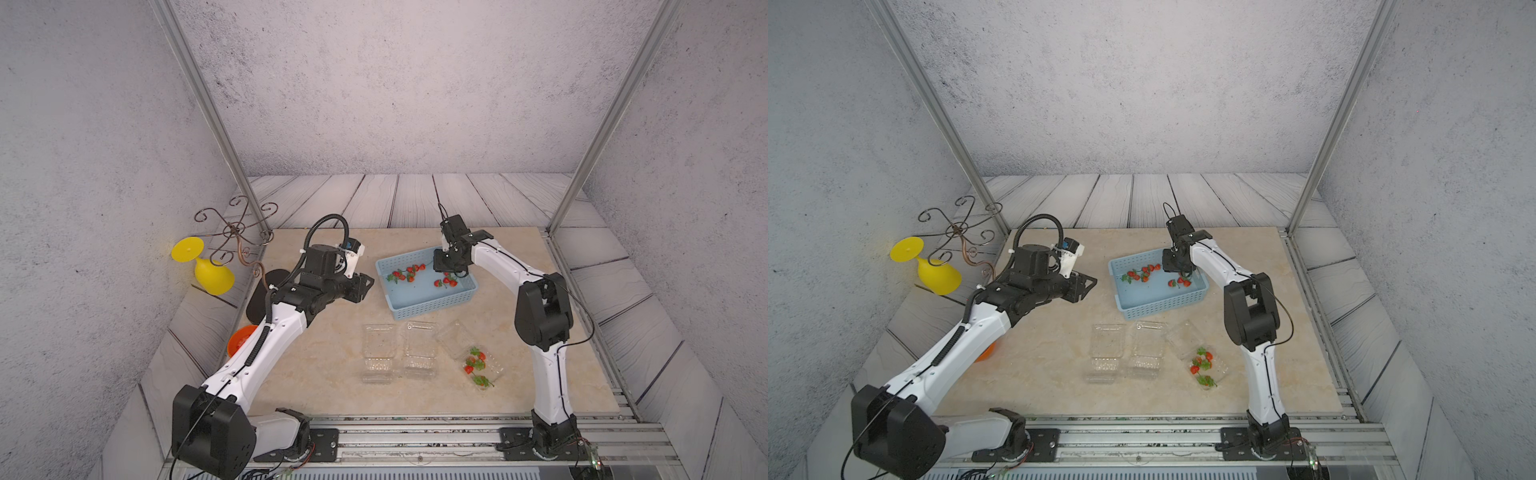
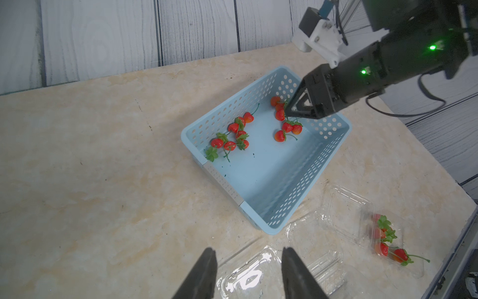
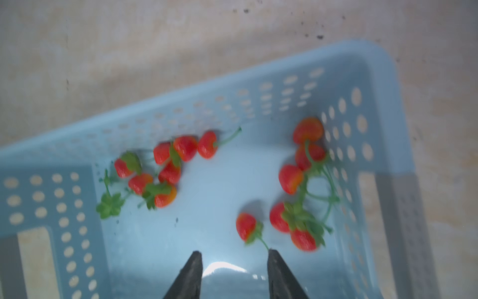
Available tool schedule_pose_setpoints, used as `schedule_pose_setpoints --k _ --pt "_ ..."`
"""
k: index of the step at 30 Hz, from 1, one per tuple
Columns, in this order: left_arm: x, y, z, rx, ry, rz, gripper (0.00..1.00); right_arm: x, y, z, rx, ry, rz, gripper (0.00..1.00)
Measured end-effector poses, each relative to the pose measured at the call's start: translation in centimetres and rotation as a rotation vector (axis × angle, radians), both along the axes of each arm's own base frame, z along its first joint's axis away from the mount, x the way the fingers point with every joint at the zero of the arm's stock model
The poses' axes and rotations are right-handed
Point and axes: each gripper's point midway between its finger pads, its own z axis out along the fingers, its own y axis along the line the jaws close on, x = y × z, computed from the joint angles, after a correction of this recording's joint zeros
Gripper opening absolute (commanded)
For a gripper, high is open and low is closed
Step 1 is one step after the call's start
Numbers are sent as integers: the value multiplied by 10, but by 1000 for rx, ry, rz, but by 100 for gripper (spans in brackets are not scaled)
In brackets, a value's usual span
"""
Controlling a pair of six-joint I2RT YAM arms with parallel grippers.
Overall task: Pack strawberries into containers
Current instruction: Pick up the strawberry from the basket.
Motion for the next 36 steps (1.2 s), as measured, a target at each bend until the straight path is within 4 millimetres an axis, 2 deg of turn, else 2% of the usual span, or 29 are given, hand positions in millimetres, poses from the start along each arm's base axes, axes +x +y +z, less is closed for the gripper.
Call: schedule_pose_setpoints --k 6,10,14,20,28,36 --pt "1 0 -4 4 10 1 45 42 16 -29 125 -3 -53 40" --pt "1 0 -4 5 11 1 45 54 22 -45 159 2 -76 40" --pt "2 -1 -8 8 20 1 45 58 26 -54 182 12 -92 40" --pt "3 -1 -11 11 27 1 45 62 30 -58 210 5 -110 34" --pt "4 -1 -12 13 32 1 45 73 35 -52 259 -36 -138 16" --pt "4 -1 -13 13 32 1 45 77 36 -53 284 -38 -167 4"
